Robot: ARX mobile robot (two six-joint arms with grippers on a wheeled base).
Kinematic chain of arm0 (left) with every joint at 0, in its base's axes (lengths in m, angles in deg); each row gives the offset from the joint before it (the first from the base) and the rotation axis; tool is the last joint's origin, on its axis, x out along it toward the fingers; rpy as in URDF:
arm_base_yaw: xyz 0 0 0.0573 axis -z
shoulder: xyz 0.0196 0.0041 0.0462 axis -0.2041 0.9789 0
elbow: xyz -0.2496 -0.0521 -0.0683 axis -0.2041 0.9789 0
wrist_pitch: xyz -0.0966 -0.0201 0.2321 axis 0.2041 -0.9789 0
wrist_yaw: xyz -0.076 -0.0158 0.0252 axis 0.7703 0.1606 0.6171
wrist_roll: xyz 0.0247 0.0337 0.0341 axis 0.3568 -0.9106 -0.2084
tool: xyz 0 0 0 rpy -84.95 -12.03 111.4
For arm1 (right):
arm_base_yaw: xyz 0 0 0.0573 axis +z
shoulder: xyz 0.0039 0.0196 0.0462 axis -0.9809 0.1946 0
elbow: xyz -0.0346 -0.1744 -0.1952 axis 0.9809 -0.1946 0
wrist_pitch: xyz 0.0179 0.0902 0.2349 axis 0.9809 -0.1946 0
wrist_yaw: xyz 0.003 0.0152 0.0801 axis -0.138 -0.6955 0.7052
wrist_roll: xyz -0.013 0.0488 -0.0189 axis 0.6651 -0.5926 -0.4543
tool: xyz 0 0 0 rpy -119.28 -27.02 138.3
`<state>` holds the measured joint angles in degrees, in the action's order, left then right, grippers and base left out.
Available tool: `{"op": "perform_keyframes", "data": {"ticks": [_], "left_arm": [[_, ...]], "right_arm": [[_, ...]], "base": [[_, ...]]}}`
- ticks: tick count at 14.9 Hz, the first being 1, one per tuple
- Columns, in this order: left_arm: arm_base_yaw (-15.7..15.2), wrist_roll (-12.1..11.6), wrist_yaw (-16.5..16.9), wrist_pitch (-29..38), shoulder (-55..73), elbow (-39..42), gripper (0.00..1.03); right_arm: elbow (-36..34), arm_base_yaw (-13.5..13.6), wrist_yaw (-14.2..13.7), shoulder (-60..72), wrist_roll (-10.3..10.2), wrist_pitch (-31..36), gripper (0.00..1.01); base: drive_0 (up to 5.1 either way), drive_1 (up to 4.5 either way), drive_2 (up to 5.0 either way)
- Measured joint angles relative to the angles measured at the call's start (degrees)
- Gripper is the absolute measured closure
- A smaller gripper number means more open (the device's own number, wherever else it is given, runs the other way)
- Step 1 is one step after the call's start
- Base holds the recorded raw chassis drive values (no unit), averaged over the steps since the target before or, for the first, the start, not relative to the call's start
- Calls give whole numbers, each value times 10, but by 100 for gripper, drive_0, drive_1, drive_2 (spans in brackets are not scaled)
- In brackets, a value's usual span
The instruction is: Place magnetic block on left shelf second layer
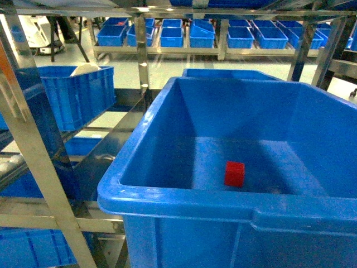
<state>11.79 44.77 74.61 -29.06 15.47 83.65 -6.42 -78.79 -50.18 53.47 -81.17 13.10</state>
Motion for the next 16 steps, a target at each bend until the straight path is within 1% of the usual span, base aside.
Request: {"op": "perform_keyframes", "data": {"ticks": [1, 2, 3, 5, 7, 8, 12, 14, 15, 16], "left_arm": [[0, 0, 0, 0, 0, 0, 5], [0, 0, 0, 0, 0, 0, 5], [0, 0, 0, 0, 0, 0, 5], [0, 0, -1, 0, 0, 0, 5], [0, 0, 0, 0, 0, 0, 5], [0, 0, 0, 0, 0, 0, 5], [0, 0, 0, 0, 0, 0, 5], [0, 0, 0, 0, 0, 0, 5], [0, 0, 0, 0, 0, 0, 5], [0, 0, 0, 0, 0, 0, 5]], "right_arm": [[0, 0, 0, -56, 0, -32, 99], [2, 0, 1, -55, 0, -28, 99], [0, 0, 0, -56, 0, -42, 98], [0, 0, 0, -56, 0, -34, 79], [0, 0, 0, -56, 0, -37, 63], [0, 0, 0, -56, 0, -37, 61], [0, 0, 0, -56, 0, -37, 45], [0, 0, 0, -56, 0, -37, 26], [0, 0, 0, -56, 0, -37, 2], [0, 0, 0, -56, 0, -37, 3]], "base": [[0, 0, 0], [0, 0, 0], [0, 0, 0], [0, 0, 0], [0, 0, 0], [0, 0, 0], [0, 0, 0], [0, 0, 0], [0, 0, 0], [0, 0, 0]]}}
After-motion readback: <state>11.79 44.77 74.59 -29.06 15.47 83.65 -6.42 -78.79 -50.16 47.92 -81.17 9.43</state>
